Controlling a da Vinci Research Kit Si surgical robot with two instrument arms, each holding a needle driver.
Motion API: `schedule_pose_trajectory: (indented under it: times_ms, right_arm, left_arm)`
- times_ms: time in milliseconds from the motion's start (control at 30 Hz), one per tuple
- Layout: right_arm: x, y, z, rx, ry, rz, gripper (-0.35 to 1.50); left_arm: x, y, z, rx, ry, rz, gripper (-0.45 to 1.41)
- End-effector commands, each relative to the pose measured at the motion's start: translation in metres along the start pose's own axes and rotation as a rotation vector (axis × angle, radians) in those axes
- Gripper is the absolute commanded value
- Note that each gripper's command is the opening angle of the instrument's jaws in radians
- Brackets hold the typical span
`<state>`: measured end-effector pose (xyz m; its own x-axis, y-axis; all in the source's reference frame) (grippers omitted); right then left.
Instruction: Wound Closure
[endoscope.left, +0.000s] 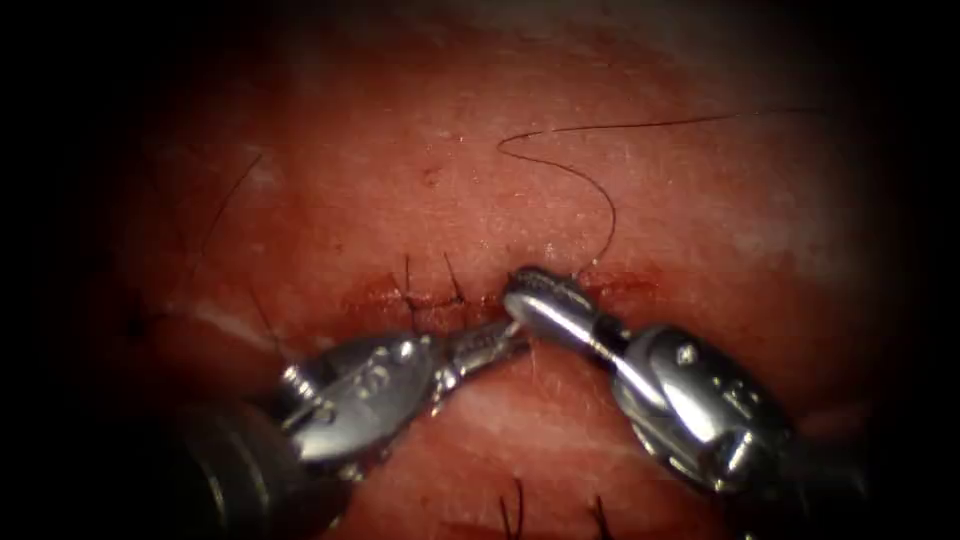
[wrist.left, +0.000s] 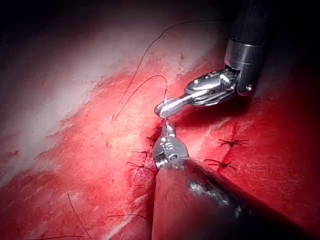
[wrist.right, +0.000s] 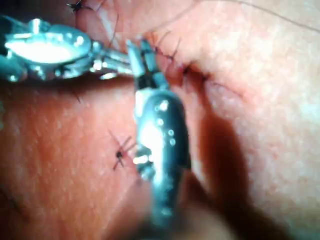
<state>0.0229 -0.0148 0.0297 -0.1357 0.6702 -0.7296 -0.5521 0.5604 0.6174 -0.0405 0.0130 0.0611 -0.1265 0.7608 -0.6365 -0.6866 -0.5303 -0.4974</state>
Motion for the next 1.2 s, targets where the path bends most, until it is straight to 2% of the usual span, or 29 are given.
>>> schedule_pose_trajectory:
  times_ms: [33,100,167,200,233,300,400,467,533,700,767,800,867,900,967,1033,1200]
  right_arm:
    - [-0.0012,-0.0001,-0.0003,0.000,-0.004,0.003,-0.35]
    - [-0.0012,0.0000,-0.0004,0.001,-0.004,0.004,-0.35]
    - [-0.0011,0.0001,-0.0006,0.003,-0.002,0.011,-0.35]
    - [-0.0010,0.0002,-0.0009,0.005,-0.007,0.001,-0.35]
    - [-0.0009,0.0003,-0.0010,0.006,-0.009,-0.005,-0.35]
    - [-0.0006,0.0009,-0.0016,0.017,-0.020,-0.044,-0.35]
    - [-0.0002,0.0017,-0.0023,0.057,-0.030,-0.086,-0.35]
    - [0.0007,0.0026,-0.0030,0.129,-0.045,-0.142,-0.35]
    - [0.0014,0.0035,-0.0034,0.209,-0.098,-0.199,-0.35]
    - [0.0031,0.0056,-0.0037,0.318,-0.172,-0.350,-0.35]
    - [0.0039,0.0066,-0.0038,0.361,-0.185,-0.425,-0.35]
    - [0.0047,0.0074,-0.0039,0.418,-0.175,-0.480,-0.35]
    - [0.0054,0.0082,-0.0040,0.462,-0.150,-0.547,-0.35]
    - [0.0056,0.0085,-0.0040,0.481,-0.139,-0.573,-0.35]
    - [0.0062,0.0092,-0.0037,0.500,-0.114,-0.680,-0.35]
    - [0.0062,0.0095,-0.0034,0.515,-0.103,-0.714,-0.35]
    - [0.0050,0.0102,-0.0026,0.523,-0.070,-0.833,-0.35]
  left_arm:
    - [-0.0008,0.0004,0.0009,-0.004,-0.002,0.028,-0.45]
    - [-0.0009,0.0004,0.0009,-0.003,-0.001,0.046,-0.45]
    - [-0.0012,0.0005,0.0011,0.000,0.000,0.078,-0.23]
    - [-0.0013,0.0005,0.0013,0.001,0.001,0.096,0.25]
    - [-0.0012,0.0005,0.0014,0.004,0.007,0.096,0.51]
    - [-0.0010,0.0003,0.0020,-0.017,0.041,0.104,1.14]
    - [-0.0010,0.0001,0.0021,-0.172,0.045,0.037,1.24]
    - [-0.0009,-0.0001,0.0020,-0.257,0.039,0.016,1.26]
    - [-0.0004,-0.0002,0.0021,-0.265,0.027,0.020,1.26]
    - [0.0001,0.0002,0.0026,-0.402,-0.031,0.002,1.04]
    - [0.0000,0.0003,0.0029,-0.443,-0.040,0.016,0.82]
    - [-0.0003,0.0003,0.0032,-0.490,-0.050,0.045,0.44]
    - [-0.0006,0.0004,0.0038,-0.508,-0.062,0.076,0.12]
    - [-0.0009,0.0005,0.0043,-0.508,-0.071,0.098,0.03]
    - [-0.0019,0.0011,0.0059,-0.493,-0.114,0.135,0.03]
    - [-0.0026,0.0015,0.0070,-0.489,-0.123,0.157,0.03]
    - [-0.0052,0.0032,0.0107,-0.481,-0.173,0.211,0.10]
